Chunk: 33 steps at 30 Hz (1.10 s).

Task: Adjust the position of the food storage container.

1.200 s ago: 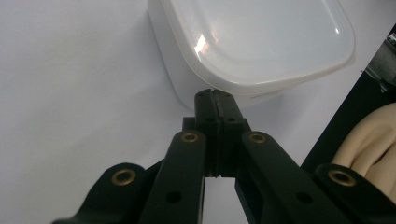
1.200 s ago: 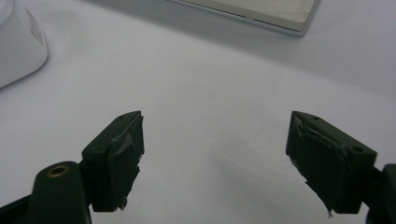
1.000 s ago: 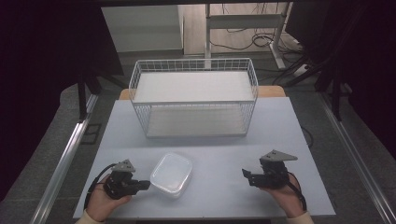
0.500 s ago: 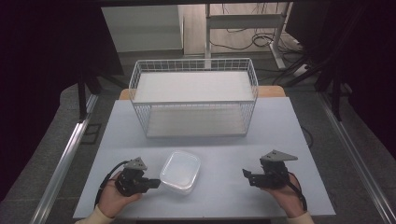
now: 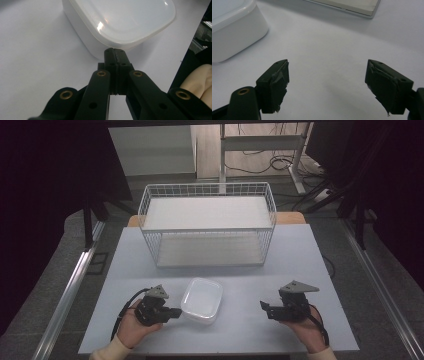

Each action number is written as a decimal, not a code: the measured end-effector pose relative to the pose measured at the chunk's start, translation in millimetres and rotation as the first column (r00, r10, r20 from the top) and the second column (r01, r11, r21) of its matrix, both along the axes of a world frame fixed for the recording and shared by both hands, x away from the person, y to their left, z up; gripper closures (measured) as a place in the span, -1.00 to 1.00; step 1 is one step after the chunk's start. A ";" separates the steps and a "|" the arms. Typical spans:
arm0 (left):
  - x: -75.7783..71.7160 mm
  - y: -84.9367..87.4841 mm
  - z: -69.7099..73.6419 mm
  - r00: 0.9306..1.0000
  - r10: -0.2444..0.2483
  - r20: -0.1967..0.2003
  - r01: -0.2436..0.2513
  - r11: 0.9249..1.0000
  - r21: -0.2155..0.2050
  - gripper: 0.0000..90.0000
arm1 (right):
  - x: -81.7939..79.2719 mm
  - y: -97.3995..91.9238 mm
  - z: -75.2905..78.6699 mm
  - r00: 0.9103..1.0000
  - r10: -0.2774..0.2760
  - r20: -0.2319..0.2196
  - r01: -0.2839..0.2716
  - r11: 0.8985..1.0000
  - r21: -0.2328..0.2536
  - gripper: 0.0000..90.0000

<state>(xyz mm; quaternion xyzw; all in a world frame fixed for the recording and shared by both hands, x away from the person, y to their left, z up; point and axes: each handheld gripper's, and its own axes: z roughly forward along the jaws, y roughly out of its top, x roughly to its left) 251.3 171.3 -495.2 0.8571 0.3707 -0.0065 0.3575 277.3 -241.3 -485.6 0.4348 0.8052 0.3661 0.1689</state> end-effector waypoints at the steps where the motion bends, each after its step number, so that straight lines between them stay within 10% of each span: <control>1: 1.9 -2.8 0.0 1.000 -0.003 -0.001 0.003 1.000 -0.002 0.99 | 0.2 -0.1 -0.2 1.000 0.000 0.001 0.000 1.000 -0.002 -0.57; 33: 19.0 -9.4 -5.0 0.999 0.029 -0.015 -0.029 1.000 -0.004 0.99 | 0.3 -1.9 0.8 1.000 -0.003 0.003 0.003 1.000 0.002 -0.57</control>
